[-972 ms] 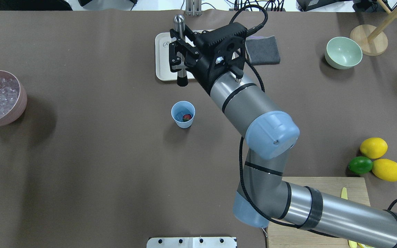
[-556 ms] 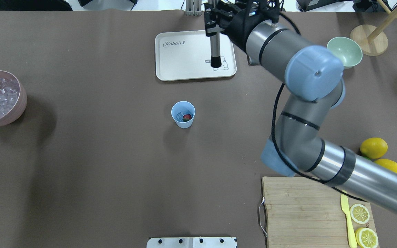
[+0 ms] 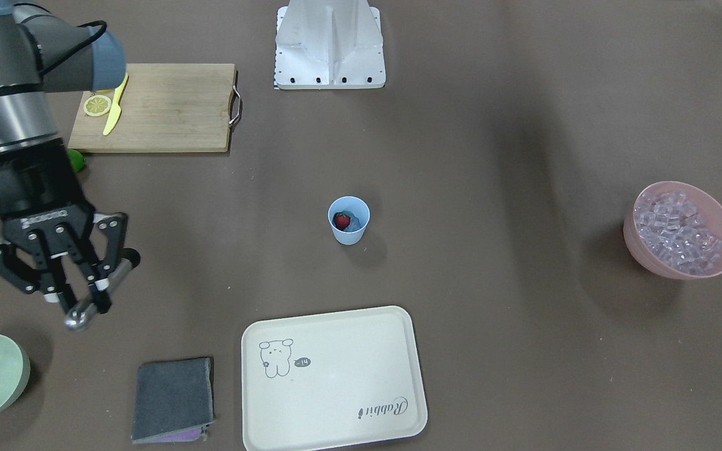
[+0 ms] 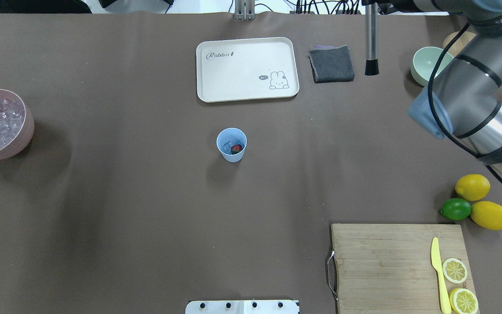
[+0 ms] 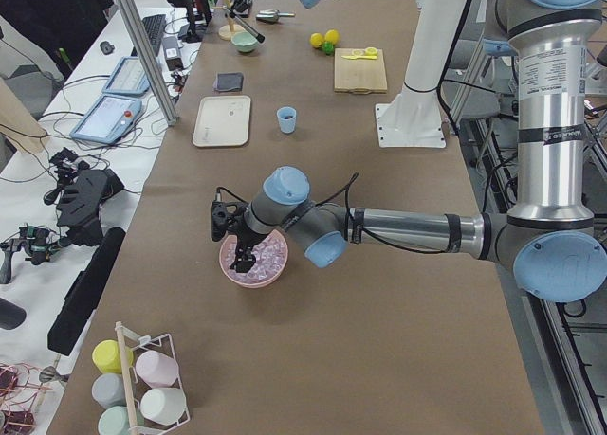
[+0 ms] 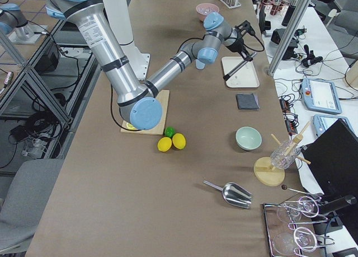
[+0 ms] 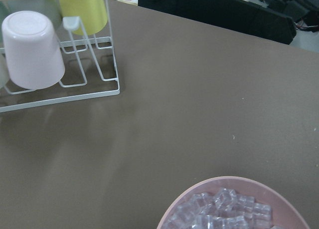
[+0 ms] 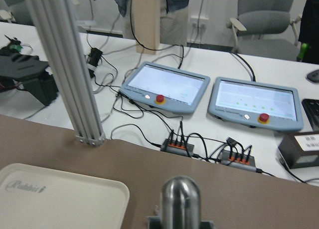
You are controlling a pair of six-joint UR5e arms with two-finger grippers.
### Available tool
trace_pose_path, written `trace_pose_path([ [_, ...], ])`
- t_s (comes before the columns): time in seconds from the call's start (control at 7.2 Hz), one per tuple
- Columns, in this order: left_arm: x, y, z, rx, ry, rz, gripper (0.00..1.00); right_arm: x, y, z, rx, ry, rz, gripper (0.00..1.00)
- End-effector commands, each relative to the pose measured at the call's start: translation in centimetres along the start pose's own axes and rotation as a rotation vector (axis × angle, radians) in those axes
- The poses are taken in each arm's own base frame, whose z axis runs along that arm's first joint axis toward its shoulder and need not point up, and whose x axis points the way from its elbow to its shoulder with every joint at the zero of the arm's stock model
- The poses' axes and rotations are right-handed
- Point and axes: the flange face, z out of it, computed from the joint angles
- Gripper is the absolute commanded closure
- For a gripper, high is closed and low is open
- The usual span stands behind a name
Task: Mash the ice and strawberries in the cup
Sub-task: 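Carry the pestle with the right gripper beside the pale green bowl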
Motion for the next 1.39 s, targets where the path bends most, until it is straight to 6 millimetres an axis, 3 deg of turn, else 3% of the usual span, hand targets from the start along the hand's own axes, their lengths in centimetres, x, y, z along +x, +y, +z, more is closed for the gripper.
trace_pose_path([
  [0.0, 1.6, 0.2, -1.0, 0.014, 0.066, 0.042, 0.02, 8.3, 4.0, 3.8, -0.226, 0.045, 0.093, 1.00],
  [0.14, 2.0, 0.4, -1.1, -0.008, 0.101, 0.065, 0.02, 10.9, 6.2, 5.2, -0.337, 0.075, 0.143, 1.00],
  [0.42, 3.0, 0.5, -1.3, -0.053, 0.155, 0.101, 0.02, 15.1, 11.4, 6.0, -0.481, 0.088, 0.208, 1.00],
  [0.56, 3.3, 0.3, -1.3, -0.045, 0.156, 0.139, 0.02, 15.4, 12.6, 6.2, -0.538, 0.080, 0.230, 1.00],
  [0.69, 3.3, 0.3, -1.3, -0.044, 0.159, 0.170, 0.02, 15.0, 14.4, 7.0, -0.579, 0.085, 0.226, 1.00],
  [0.83, 3.3, 0.2, -1.3, -0.041, 0.157, 0.172, 0.02, 12.0, 16.8, 9.4, -0.624, 0.080, 0.182, 1.00],
  [0.97, 3.4, 0.2, -1.4, -0.040, 0.159, 0.174, 0.02, 10.6, 17.6, 10.9, -0.633, 0.082, 0.131, 1.00],
  [1.25, 3.5, 0.2, -1.4, -0.039, 0.160, 0.178, 0.02, 9.8, 18.6, 11.2, -0.656, 0.035, 0.012, 1.00],
])
